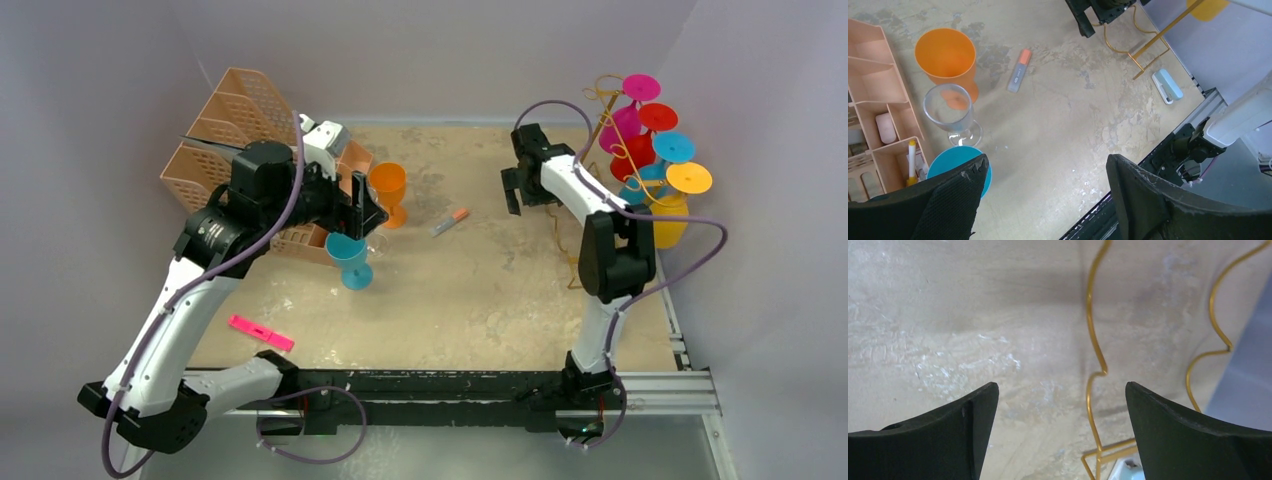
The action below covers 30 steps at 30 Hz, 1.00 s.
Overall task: Take the wine glass off the wine glass rack
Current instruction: Move the wine rack to the center of the board.
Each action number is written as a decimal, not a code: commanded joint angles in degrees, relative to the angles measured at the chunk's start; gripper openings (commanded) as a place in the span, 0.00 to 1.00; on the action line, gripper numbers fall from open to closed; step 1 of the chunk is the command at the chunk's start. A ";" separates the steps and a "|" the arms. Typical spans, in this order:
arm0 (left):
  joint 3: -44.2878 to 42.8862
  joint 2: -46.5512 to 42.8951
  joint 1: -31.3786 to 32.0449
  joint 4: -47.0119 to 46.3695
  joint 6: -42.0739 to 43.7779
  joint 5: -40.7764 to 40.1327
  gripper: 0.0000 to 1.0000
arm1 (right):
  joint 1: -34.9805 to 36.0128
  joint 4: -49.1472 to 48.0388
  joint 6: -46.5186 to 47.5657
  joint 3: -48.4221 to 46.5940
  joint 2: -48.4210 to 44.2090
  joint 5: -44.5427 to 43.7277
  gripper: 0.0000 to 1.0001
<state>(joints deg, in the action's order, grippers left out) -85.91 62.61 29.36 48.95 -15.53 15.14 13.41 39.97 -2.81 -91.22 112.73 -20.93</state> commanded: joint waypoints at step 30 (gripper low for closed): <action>-1.25 -3.46 -0.24 1.24 -2.05 -0.58 0.87 | -2.26 -1.87 -4.66 -3.26 6.83 17.84 0.95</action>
<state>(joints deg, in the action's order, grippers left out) -85.91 59.55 29.36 50.70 -16.80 14.96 8.93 37.91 -5.26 -88.31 117.36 -8.78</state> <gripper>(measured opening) 0.864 0.954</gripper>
